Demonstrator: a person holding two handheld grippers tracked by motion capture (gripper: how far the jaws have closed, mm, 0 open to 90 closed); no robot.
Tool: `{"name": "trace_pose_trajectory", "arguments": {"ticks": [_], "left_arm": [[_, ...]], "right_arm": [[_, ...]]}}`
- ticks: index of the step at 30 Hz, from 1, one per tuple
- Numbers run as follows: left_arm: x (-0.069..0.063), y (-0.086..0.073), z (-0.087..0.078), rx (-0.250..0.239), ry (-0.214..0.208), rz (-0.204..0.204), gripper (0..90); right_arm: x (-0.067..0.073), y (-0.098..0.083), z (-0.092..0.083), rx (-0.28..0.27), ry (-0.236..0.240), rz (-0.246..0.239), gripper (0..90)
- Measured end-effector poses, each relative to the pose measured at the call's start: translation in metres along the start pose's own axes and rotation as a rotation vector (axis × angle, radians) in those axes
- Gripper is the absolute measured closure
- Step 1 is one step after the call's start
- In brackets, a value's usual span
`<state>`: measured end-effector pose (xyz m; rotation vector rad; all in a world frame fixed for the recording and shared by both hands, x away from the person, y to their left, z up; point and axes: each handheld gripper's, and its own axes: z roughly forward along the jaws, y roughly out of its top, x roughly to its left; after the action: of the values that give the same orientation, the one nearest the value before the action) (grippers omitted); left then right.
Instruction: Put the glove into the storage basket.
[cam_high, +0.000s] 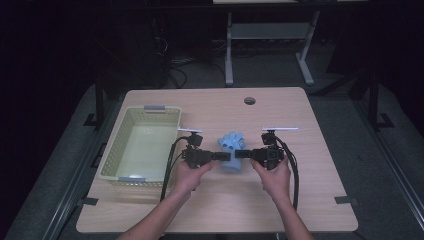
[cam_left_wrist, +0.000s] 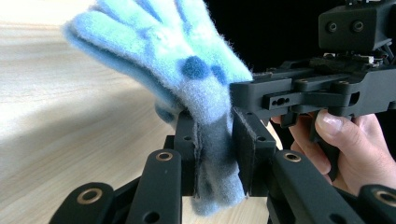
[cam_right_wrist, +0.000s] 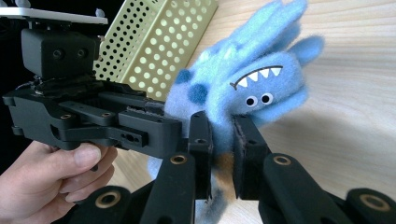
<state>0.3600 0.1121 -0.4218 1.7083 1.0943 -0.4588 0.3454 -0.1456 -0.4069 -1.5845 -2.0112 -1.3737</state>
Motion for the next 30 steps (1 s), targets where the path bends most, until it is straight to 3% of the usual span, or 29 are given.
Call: {"name": "trace_pose_trajectory", "arguments": {"ticks": [30], "left_arm": [[-0.002,0.008,-0.049,-0.037,0.006,0.019,71.9]], "right_arm": [[0.038,0.019,0.02,0.025,0.039,-0.06,79.7]]}}
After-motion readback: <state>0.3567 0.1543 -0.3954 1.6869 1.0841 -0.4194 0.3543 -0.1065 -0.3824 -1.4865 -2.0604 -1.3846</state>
